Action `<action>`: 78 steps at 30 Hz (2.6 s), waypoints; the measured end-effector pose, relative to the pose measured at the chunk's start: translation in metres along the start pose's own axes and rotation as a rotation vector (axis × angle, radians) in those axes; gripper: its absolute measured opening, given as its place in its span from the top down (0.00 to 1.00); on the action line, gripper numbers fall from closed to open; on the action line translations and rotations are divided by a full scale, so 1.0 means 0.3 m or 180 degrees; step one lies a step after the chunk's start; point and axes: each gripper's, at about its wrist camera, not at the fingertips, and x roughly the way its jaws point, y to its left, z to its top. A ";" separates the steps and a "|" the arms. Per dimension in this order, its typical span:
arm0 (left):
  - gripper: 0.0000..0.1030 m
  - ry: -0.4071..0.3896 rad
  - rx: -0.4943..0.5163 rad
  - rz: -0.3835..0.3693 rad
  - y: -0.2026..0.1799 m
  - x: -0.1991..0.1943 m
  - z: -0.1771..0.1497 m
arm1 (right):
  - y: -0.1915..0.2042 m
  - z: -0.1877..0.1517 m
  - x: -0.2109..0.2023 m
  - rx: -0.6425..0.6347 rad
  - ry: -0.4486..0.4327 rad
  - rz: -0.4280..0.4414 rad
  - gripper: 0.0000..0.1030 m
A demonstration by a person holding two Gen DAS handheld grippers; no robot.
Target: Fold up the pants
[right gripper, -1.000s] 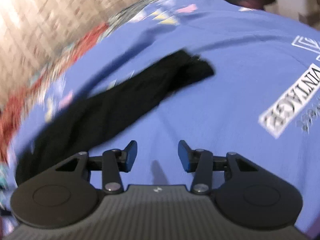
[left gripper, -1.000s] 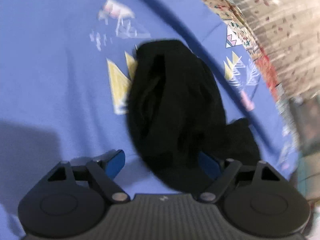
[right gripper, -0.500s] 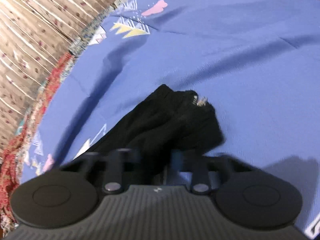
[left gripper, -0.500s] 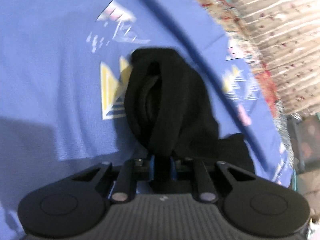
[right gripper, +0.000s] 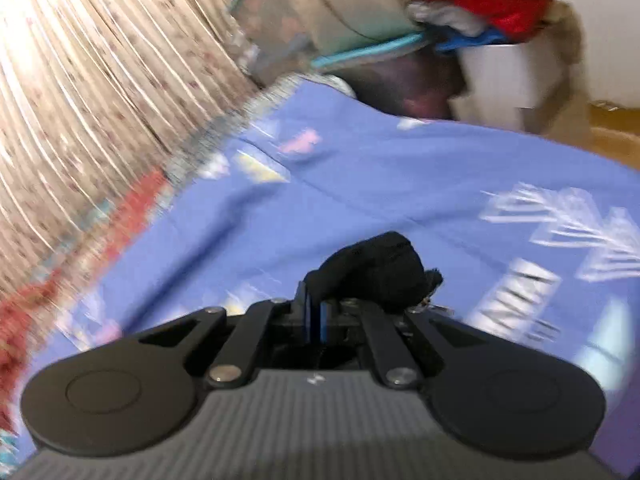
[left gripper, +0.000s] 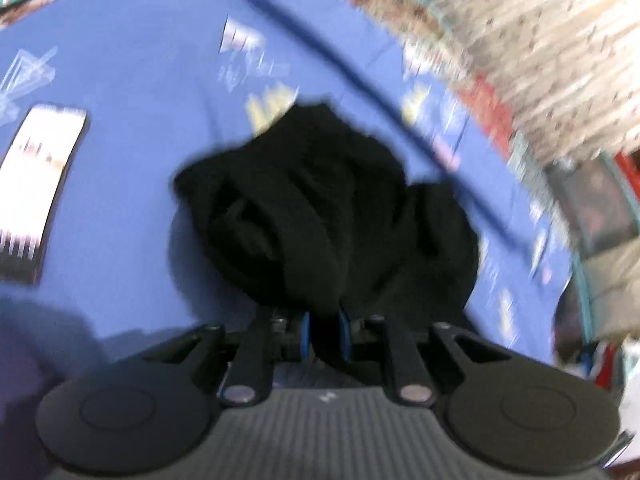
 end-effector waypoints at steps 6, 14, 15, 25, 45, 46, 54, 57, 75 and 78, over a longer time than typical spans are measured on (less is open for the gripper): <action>0.79 0.0200 0.0059 0.0391 0.060 0.073 -0.126 | -0.139 -0.129 0.040 0.0108 0.0607 -0.0592 0.65; 0.72 -0.0840 0.0208 0.0603 0.077 -0.151 0.059 | -0.028 -0.071 -0.075 -0.0398 -0.0141 -0.0696 0.64; 0.72 -0.0881 0.0218 0.0591 0.073 -0.146 0.093 | 0.016 -0.052 -0.056 -0.0494 -0.0114 -0.0503 0.64; 0.41 -0.0709 0.0963 0.0421 -0.167 0.268 0.439 | 0.643 -0.015 0.600 -0.1287 0.1049 0.1257 0.26; 0.85 -0.1014 0.0630 0.0947 -0.232 0.583 0.445 | 1.019 0.125 1.107 -0.1017 0.0573 0.1052 0.91; 0.85 -0.1039 0.0625 0.0928 -0.231 0.567 0.449 | 0.992 0.178 1.071 -0.0940 0.0388 0.0997 0.91; 0.84 -0.0848 0.0573 0.0840 -0.187 0.593 0.460 | 0.535 0.281 1.057 -0.0199 0.0504 0.0150 0.68; 0.82 -0.0830 0.0635 0.0872 -0.196 0.594 0.456 | 0.457 0.200 1.120 -0.0150 0.0806 -0.0484 0.60; 0.29 -0.0582 0.0988 0.0958 -0.224 0.727 0.622 | 0.872 0.246 1.359 -0.1647 0.0740 -0.0050 0.48; 0.55 -0.0601 0.1195 0.1040 -0.242 0.753 0.590 | 0.922 0.237 1.504 -0.1808 0.1007 -0.0050 0.48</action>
